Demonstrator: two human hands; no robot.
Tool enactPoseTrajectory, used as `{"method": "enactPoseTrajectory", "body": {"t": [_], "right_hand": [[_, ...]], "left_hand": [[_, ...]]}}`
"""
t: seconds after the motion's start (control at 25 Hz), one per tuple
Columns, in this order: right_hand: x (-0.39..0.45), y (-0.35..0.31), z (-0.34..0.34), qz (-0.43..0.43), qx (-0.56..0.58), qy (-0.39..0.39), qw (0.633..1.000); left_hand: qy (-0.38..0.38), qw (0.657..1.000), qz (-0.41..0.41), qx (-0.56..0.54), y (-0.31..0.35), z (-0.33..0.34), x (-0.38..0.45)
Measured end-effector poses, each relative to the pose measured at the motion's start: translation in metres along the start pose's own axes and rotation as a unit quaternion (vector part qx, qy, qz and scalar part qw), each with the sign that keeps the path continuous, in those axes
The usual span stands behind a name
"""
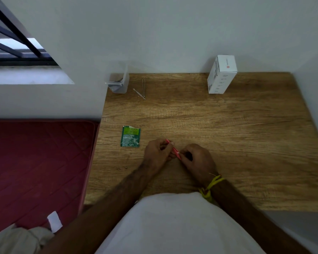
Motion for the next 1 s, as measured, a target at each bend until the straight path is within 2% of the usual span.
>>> {"method": "enactPoseTrajectory", "body": {"t": [0.12, 0.32, 0.64, 0.76, 0.88, 1.0], "right_hand": [[0.008, -0.007, 0.001, -0.011, 0.025, 0.025, 0.999], [-0.002, 0.005, 0.002, 0.009, 0.003, -0.005, 1.0], [-0.005, 0.012, -0.003, -0.002, 0.021, -0.012, 1.0], [-0.002, 0.022, -0.01, 0.044, 0.118, 0.001, 0.992], [0.0, 0.031, -0.017, 0.121, 0.238, 0.034, 0.963], [0.008, 0.037, -0.019, 0.171, 0.287, 0.065, 0.94]], "left_hand": [[0.011, 1.0, 0.002, 0.004, -0.003, 0.0, 0.001], [0.012, 1.0, 0.004, 0.014, -0.001, 0.001, -0.001], [0.033, 0.998, -0.035, -0.05, -0.003, 0.001, -0.001], [0.053, 0.994, -0.046, -0.081, -0.005, -0.002, -0.001], [0.068, 0.991, -0.046, -0.102, -0.004, -0.005, -0.002], [0.056, 0.995, -0.025, -0.073, 0.0, -0.006, -0.005]]}}
Point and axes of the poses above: each hand's wrist, its own x-axis towards the middle knuckle, its own z-axis out of the palm, y = z × x, the point moved 5 cm from there along x, towards the middle knuckle, and after that the axes turned 7 degrees about -x, right-handed, at the moved point
